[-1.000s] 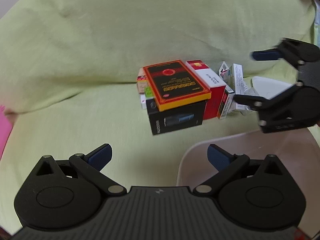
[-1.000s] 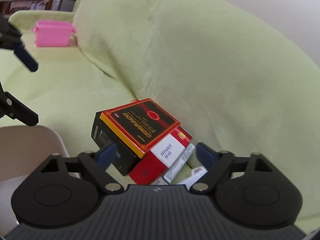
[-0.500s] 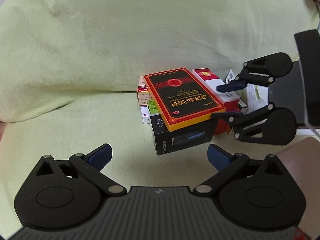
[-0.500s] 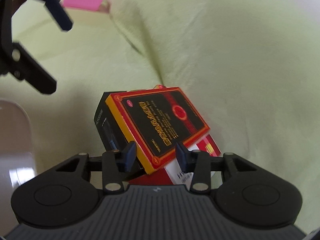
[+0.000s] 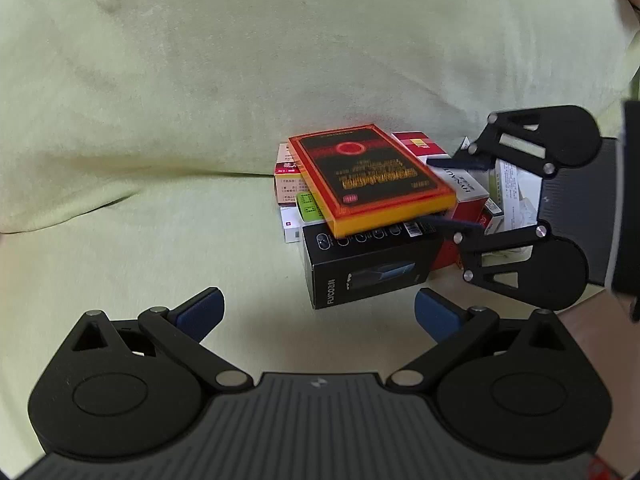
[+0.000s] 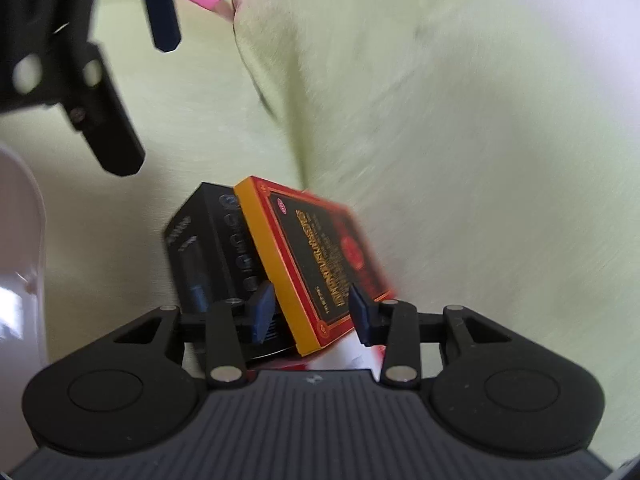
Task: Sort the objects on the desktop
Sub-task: 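Grasp the flat black box with orange border with the right gripper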
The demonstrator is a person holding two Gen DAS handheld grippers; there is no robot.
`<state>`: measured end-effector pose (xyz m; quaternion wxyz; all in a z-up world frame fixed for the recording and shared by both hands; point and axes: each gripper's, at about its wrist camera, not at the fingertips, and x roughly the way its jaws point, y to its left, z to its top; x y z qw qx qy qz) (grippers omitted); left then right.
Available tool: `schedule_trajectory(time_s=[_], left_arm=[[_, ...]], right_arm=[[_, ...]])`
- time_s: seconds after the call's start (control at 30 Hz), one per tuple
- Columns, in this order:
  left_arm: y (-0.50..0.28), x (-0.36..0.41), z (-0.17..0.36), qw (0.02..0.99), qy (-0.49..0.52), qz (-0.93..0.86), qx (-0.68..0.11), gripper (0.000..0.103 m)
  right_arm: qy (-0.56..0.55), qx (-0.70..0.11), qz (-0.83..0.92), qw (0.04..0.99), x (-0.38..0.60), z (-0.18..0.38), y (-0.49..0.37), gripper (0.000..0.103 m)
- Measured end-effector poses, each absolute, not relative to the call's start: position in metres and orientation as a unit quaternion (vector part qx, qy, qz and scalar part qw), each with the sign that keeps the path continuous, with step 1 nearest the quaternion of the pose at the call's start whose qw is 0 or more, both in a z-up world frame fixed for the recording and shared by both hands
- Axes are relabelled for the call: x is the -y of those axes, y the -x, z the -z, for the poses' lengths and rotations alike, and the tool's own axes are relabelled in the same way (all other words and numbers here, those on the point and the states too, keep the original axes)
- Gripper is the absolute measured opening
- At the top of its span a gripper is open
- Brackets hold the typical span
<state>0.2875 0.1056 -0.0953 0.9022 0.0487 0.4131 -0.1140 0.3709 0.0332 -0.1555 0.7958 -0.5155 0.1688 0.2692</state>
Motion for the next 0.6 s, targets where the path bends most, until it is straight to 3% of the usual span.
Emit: schedule_trajectory(time_s=[0.17, 0.33, 0.5, 0.6], left_arm=[[-0.288, -0.108, 0.095, 0.903, -0.046, 0.111, -0.413, 0.102], [-0.289, -0.110, 0.096, 0.904, -0.041, 0.110, -0.412, 0.102], [-0.288, -0.113, 0.096, 0.904, -0.039, 0.107, -0.411, 0.102], [-0.287, -0.116, 0.096, 0.905, -0.035, 0.104, -0.411, 0.102]], right_arm=[[0.604, -0.094, -0.242, 0.753, -0.043, 0.167, -0.358, 0.034], [0.642, -0.069, -0.228, 0.728, -0.051, 0.174, -0.355, 0.033], [0.684, -0.046, -0.187, 0.704, -0.055, 0.174, -0.350, 0.013], [0.674, -0.081, -0.164, 0.716, -0.051, 0.167, -0.368, 0.015]])
